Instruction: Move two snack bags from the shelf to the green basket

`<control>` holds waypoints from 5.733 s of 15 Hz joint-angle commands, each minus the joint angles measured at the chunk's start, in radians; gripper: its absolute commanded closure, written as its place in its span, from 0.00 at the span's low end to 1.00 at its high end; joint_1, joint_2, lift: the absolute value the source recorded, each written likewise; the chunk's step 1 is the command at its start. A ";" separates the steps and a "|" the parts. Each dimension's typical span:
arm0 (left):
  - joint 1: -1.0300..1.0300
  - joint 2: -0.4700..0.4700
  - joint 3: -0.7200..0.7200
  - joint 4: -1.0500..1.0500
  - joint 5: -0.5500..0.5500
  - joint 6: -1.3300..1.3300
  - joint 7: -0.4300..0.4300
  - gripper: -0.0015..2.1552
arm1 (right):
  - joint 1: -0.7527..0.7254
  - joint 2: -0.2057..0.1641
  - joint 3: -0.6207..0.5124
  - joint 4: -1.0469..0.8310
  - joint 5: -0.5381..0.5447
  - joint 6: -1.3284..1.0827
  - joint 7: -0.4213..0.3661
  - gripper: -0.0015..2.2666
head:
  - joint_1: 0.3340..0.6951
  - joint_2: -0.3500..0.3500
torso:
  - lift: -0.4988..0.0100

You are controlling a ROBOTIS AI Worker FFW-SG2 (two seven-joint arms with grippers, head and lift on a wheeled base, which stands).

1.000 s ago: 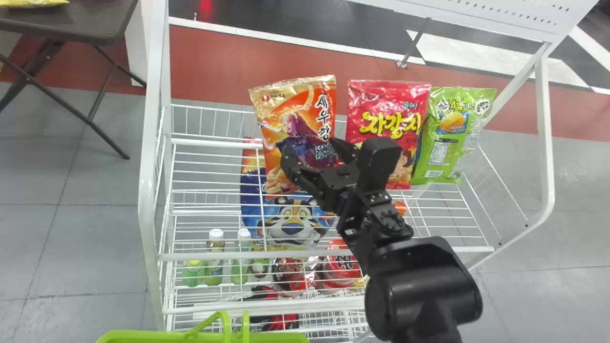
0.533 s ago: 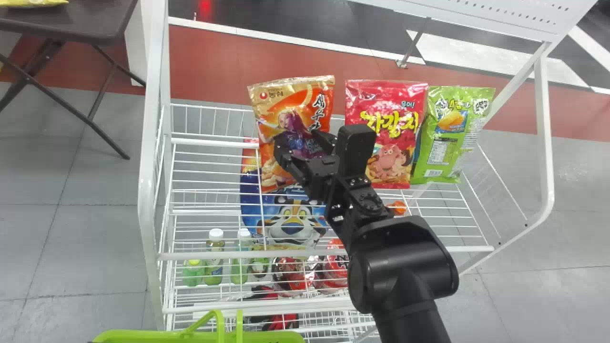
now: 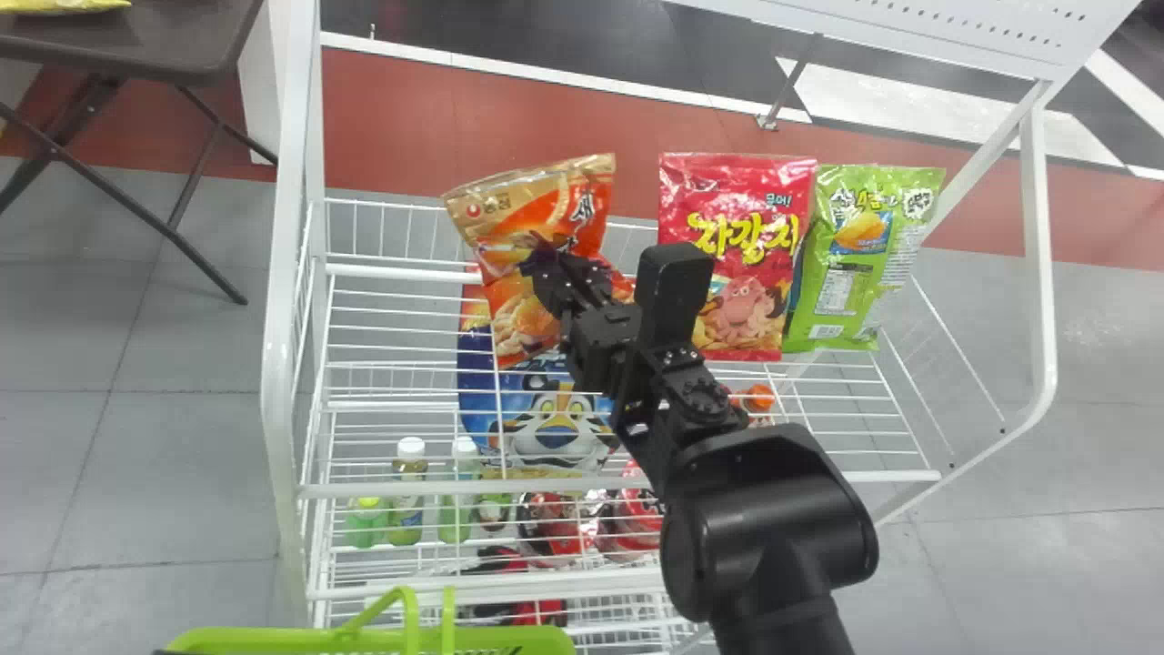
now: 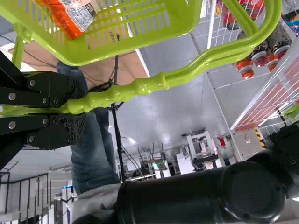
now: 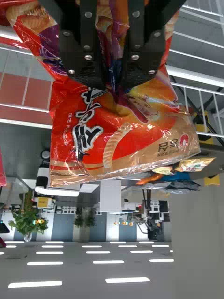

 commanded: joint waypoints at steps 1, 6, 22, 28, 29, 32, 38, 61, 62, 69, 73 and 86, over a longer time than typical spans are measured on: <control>-0.002 0.000 0.000 -0.004 0.000 0.000 -0.002 0.98 | 0.072 -0.009 -0.008 -0.134 -0.041 0.023 0.013 0.97 | 1.00 0.01 | 0.95; -0.005 0.000 0.006 -0.009 0.003 0.000 -0.003 0.98 | 0.250 -0.062 -0.063 -0.476 -0.097 0.262 0.019 0.97 | 1.00 0.00 | 0.95; -0.005 -0.024 -0.008 -0.018 -0.011 0.003 0.024 0.98 | 0.607 -0.180 -0.226 -0.835 -0.268 1.243 0.175 0.97 | 1.00 0.00 | 0.95; 0.009 -0.018 -0.026 -0.051 -0.014 0.012 0.021 0.98 | 0.544 -0.195 0.006 -0.610 -0.229 1.225 0.169 0.97 | 1.00 0.00 | 0.95; 0.013 -0.018 -0.026 -0.056 -0.014 0.012 0.023 0.98 | 0.531 -0.194 0.036 -0.579 -0.231 1.179 0.168 0.97 | 1.00 0.00 | 0.95; 0.016 -0.018 -0.038 -0.059 -0.028 0.021 0.023 0.98 | 0.524 -0.167 0.098 -0.560 -0.236 1.093 0.168 0.97 | 1.00 0.00 | 0.95; 0.021 -0.017 -0.046 -0.064 -0.031 0.018 0.023 0.98 | 0.515 -0.151 0.116 -0.536 -0.228 0.983 0.166 0.86 | 1.00 0.00 | 0.95; 0.039 -0.026 -0.051 -0.042 -0.031 -0.021 0.037 0.98 | 0.689 0.000 -0.212 -0.562 -0.225 -0.266 0.186 0.03 | 1.00 0.00 | 0.95; 0.039 -0.026 -0.051 -0.039 -0.031 -0.025 0.034 0.98 | 0.708 0.009 -0.212 -0.541 -0.225 -0.315 0.171 0.03 | 1.00 0.00 | 0.95; 0.050 -0.027 -0.051 -0.016 -0.021 -0.061 0.028 0.98 | 0.745 0.032 -0.151 -0.537 -0.214 -0.306 0.139 0.03 | 1.00 0.00 | 0.95; 0.055 -0.026 -0.049 -0.019 -0.021 -0.061 0.021 0.98 | 0.745 0.033 -0.135 -0.537 -0.203 -0.293 0.139 0.03 | 1.00 0.00 | 0.95; 0.084 -0.021 -0.035 -0.059 -0.018 -0.058 0.011 0.98 | 0.744 0.032 -0.129 -0.530 -0.199 -0.290 0.137 0.03 | 1.00 0.00 | 0.95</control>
